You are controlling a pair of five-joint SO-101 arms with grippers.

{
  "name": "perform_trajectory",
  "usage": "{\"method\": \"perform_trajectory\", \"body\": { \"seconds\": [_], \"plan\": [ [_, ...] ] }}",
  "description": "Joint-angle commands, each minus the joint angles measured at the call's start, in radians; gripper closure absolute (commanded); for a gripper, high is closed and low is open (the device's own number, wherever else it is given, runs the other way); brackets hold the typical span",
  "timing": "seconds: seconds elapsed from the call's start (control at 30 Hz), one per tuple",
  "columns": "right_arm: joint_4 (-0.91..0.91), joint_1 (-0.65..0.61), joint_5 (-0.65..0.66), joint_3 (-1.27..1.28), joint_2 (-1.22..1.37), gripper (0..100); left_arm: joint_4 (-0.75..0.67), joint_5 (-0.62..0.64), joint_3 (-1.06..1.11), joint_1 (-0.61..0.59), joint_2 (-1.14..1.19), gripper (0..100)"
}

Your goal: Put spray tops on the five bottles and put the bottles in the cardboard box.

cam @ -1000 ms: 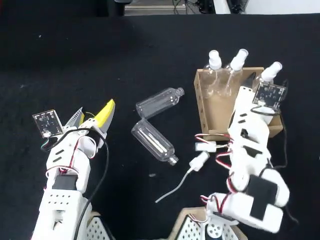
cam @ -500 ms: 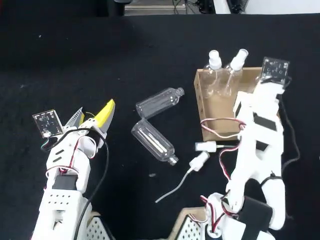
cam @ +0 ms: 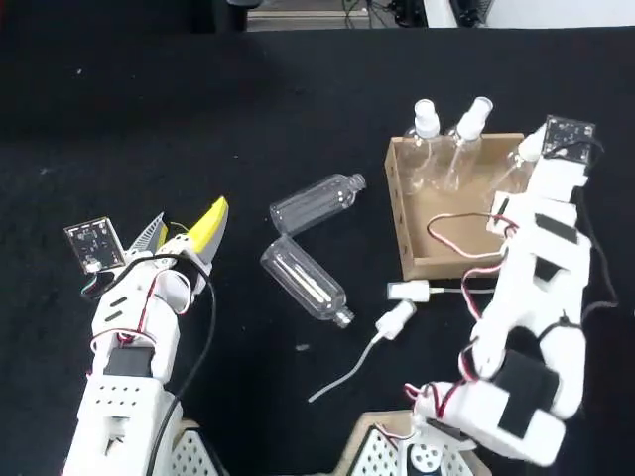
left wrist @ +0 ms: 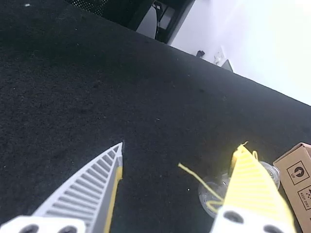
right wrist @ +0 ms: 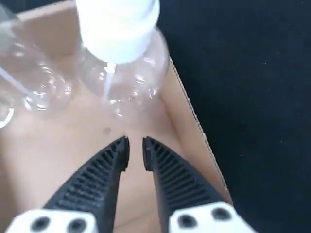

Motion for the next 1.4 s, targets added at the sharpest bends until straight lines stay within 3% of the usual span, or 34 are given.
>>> {"method": "perform_trajectory", "body": {
  "seconds": [0.0,0.33,0.63,1.37],
  "plan": [
    [0.003,0.015,0.029,-0.108,0.044,98.7,-0.018,-0.008,0.004,0.012,-0.011,67],
    [0.000,0.009,0.029,-0.246,0.206,98.7,-0.018,-0.008,0.005,0.012,-0.011,67],
    [-0.153,0.008,0.029,-0.252,0.297,98.7,-0.018,-0.008,0.005,0.012,-0.011,67],
    [-0.244,-0.058,0.020,-0.243,0.308,98.7,-0.018,-0.008,0.004,0.012,-0.011,67]
  ]
}}
